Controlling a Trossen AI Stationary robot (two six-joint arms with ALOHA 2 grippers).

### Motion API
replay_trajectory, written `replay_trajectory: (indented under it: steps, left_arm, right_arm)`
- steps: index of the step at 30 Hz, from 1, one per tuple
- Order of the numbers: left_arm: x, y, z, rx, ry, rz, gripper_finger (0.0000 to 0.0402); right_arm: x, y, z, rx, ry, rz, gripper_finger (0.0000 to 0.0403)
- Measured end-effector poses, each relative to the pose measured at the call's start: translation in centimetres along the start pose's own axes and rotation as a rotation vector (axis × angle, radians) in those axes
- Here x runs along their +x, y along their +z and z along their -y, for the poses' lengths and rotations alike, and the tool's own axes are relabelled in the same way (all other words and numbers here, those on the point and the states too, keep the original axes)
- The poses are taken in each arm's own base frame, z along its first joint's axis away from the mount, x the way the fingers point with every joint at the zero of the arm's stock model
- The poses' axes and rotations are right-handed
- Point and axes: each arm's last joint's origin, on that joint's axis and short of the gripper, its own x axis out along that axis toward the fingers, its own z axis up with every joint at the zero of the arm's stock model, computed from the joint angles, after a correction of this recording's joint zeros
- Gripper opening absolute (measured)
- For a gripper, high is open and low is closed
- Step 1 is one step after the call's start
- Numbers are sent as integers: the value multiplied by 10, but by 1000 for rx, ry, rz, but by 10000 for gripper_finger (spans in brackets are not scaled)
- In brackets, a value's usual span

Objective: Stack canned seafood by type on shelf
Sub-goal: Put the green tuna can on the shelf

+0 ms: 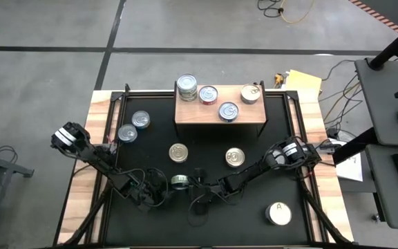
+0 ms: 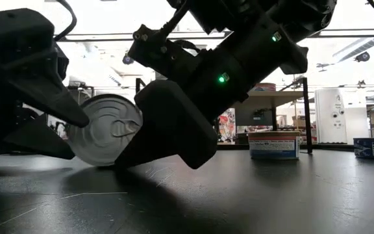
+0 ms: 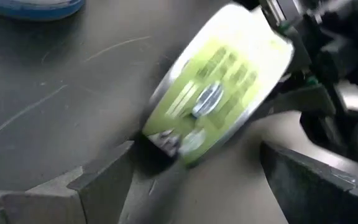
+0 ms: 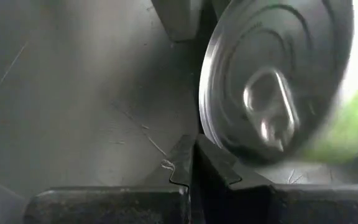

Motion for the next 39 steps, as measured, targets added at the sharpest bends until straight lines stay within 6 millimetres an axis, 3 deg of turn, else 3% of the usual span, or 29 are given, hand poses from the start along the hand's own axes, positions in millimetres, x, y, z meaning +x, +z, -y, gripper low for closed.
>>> replay_trajectory:
  steps: [4,15,23,32,39]
  left_arm:
    - [0,0,0,52,-2,-1,326]
    - [0,1,1,91,-4,3,326]
    - [0,1,0,125,1,8,326]
    - [0,1,0,172,2,8,326]
    - [0,2,0,206,9,25,326]
  right_arm:
    - [-6,3,2,-5,-1,-22,9]
    - [-48,29,14,22,-6,-82,9]
    - [-55,43,32,61,-15,-37,18]
    - [-44,43,63,153,103,-62,108]
    - [-41,44,67,196,230,-51,194]
